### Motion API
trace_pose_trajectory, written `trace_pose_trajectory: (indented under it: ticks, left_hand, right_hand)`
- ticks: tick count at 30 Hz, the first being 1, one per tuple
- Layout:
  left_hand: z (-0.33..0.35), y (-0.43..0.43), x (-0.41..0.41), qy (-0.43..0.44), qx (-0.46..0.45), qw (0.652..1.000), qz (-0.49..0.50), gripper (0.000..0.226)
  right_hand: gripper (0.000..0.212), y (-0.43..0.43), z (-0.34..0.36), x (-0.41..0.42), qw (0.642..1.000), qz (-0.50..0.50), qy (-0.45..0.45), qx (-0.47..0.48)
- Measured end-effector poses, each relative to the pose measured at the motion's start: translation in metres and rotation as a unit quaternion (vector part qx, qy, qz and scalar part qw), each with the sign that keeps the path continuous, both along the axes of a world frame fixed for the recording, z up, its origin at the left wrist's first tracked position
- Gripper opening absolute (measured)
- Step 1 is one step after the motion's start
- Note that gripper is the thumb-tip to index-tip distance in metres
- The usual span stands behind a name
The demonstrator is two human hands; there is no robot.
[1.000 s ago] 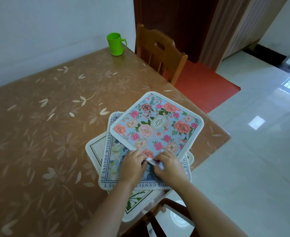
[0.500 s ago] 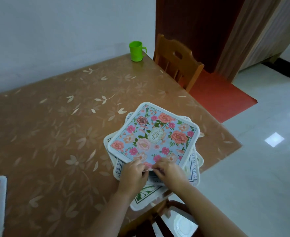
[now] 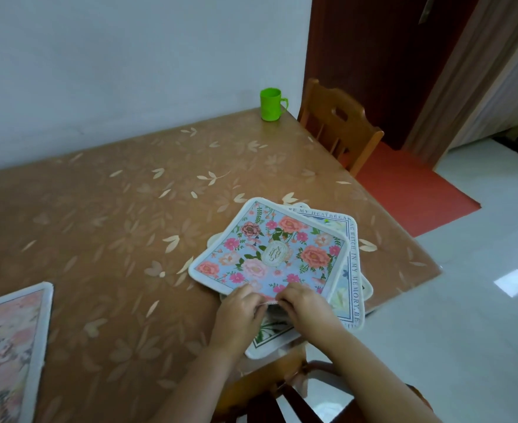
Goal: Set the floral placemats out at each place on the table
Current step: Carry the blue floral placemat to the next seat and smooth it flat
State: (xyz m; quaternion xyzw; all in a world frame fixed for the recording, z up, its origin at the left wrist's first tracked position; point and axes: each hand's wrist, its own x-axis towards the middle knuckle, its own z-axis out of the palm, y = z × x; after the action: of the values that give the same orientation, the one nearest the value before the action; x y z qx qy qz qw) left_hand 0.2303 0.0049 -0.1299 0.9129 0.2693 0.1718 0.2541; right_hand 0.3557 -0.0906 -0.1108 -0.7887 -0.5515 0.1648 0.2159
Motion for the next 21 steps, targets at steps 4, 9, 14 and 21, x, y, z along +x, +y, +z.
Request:
trace_pose_trajectory:
  ticks: [4, 9, 14, 21]
  left_hand:
    - [0.007, -0.008, 0.010, -0.014, -0.004, 1.000, -0.013, 0.006]
    - [0.009, -0.013, 0.018, -0.027, -0.045, 0.998, -0.021, 0.012]
    - [0.009, -0.004, 0.015, -0.022, -0.097, 0.995, 0.016, 0.008]
    - [0.016, 0.004, 0.017, -0.002, -0.102, 0.992, 0.073, 0.009]
  right_hand:
    - [0.018, -0.011, 0.007, 0.008, 1.000, -0.022, -0.003, 0.000]
    - [0.015, -0.027, 0.018, 0.024, 0.998, -0.062, 0.031, 0.001]
    - [0.014, -0.043, 0.025, 0.042, 0.995, -0.087, 0.041, 0.003]
    - [0.014, -0.035, 0.031, 0.034, 0.998, -0.059, -0.004, -0.001]
